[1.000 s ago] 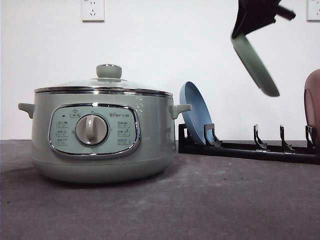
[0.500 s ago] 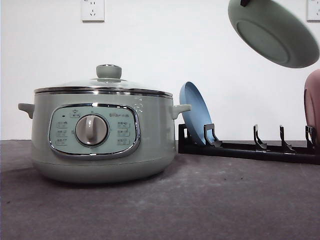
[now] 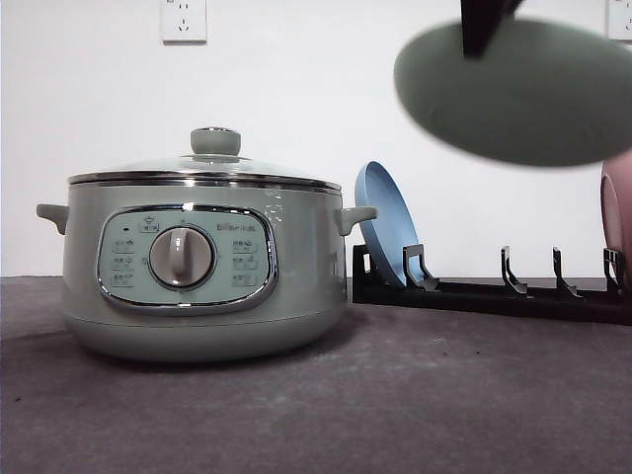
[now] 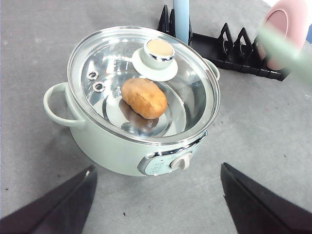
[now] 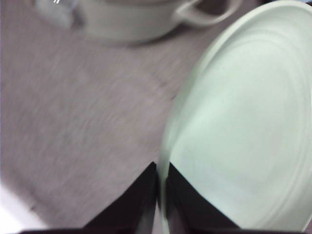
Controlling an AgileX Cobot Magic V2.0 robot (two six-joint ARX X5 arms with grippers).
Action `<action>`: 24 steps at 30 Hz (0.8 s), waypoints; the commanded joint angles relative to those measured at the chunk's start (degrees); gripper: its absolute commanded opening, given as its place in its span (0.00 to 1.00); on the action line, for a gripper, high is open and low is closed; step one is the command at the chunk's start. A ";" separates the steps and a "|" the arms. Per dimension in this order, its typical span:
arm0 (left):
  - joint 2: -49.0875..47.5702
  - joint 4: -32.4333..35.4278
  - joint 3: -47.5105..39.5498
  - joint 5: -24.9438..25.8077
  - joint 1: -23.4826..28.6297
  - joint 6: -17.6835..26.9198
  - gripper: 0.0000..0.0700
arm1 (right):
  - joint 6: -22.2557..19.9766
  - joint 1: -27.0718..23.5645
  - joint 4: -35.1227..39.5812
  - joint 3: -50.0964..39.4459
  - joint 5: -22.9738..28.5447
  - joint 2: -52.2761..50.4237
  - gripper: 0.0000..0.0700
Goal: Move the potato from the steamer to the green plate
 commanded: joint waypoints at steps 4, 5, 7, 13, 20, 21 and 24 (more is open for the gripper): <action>0.32 0.68 1.29 0.33 -0.11 0.74 0.73 | 3.82 5.69 2.73 -7.02 3.82 0.50 0.01; 0.33 0.69 1.29 0.33 -0.11 0.74 0.73 | 4.43 6.80 3.44 -8.72 4.33 0.50 0.01; 0.33 0.75 1.29 0.31 -0.11 0.75 0.73 | 5.31 8.52 5.21 -11.67 4.33 0.51 0.01; 0.33 0.80 1.29 0.31 -0.11 0.74 0.73 | 7.26 12.72 13.09 -19.59 3.95 0.75 0.01; 0.33 0.80 1.29 0.31 -0.11 0.70 0.73 | 8.71 15.02 19.71 -25.34 2.97 2.82 0.01; 0.33 0.80 1.29 0.31 -0.11 0.70 0.73 | 8.80 15.20 20.47 -25.85 2.34 3.27 0.01; 0.33 0.78 1.29 0.31 -0.11 0.70 0.73 | 8.91 15.60 22.22 -27.15 2.01 4.57 0.01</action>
